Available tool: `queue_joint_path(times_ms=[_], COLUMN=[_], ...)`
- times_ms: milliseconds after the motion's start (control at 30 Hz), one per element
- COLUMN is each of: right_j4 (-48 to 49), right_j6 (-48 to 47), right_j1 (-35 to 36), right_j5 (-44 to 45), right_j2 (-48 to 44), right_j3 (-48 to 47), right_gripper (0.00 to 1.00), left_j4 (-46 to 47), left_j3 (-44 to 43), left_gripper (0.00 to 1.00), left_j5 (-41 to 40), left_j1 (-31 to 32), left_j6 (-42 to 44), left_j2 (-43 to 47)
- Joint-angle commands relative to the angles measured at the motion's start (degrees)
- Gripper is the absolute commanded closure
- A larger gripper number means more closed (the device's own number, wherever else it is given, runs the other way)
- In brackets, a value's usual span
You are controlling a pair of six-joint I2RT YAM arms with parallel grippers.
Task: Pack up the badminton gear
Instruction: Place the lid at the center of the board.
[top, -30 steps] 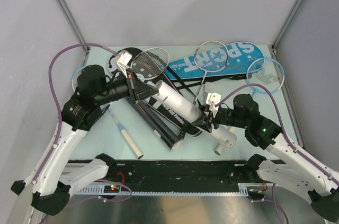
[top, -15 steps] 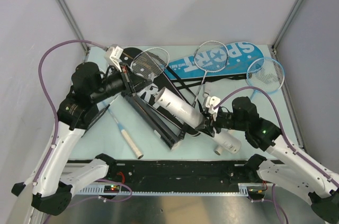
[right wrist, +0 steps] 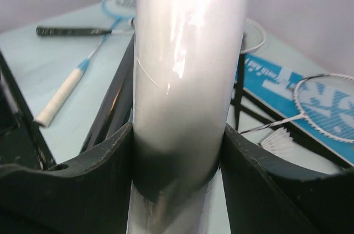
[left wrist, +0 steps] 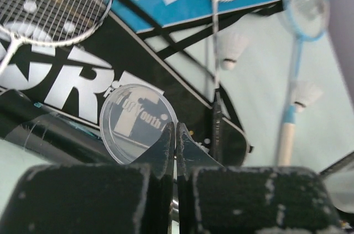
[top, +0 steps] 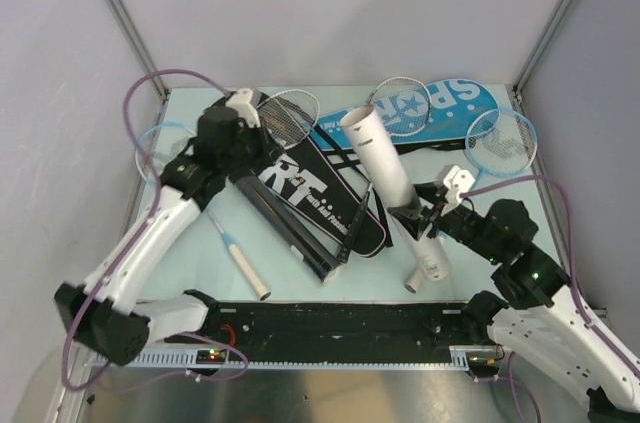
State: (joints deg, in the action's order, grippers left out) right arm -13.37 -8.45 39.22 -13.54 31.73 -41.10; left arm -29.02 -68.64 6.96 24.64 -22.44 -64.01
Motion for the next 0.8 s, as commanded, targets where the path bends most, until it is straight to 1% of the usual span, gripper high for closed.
queue_joint_path(times_ms=[0,100,267,367,500,567,667,700,767], right_j4=[7.5,7.6,7.6,7.9,8.1,7.8,7.3,7.1,6.7], right_j6=[3.2,3.1,3.5,3.3,2.8,2.8,2.8,2.6,2.5], right_j1=[-0.4,-0.8,-1.2,-1.4,-1.9,-2.1,-2.4,-2.4,-2.6], right_j5=[7.7,8.2,8.7,8.7,8.4,8.1,7.7,7.7,7.6], right_j2=[-3.3,-4.1,-4.8,-5.1,-4.9,-5.1,-5.6,-5.7,-5.8], right_j3=[-1.5,-1.5,-1.5,-1.5,-1.5,-1.5,-1.5,-1.5,-1.5], right_gripper=[0.65,0.64,0.64,0.64,0.64,0.63,0.64,0.64,0.63], left_j4=[5.7,9.4,14.9,16.6,17.0,16.9,15.9,14.9,12.6], left_j3=[1.5,2.3,2.8,2.2,1.3,1.4,1.7,1.5,1.0], left_gripper=[1.0,1.0,0.99,0.95,0.81,0.7,0.49,0.45,0.4], left_j5=[-6.4,-8.4,-7.7,-7.4,-8.0,-9.7,-14.8,-16.6,-22.7], left_j1=[2.4,4.1,5.5,6.2,6.6,6.6,6.4,6.2,5.4], left_j6=[0.1,-1.6,-4.7,-5.2,-5.6,-5.5,-4.4,-3.9,-2.6], left_j2=[-8.1,-14.3,-23.8,-28.8,-32.8,-32.2,-28.8,-27.7,-25.3])
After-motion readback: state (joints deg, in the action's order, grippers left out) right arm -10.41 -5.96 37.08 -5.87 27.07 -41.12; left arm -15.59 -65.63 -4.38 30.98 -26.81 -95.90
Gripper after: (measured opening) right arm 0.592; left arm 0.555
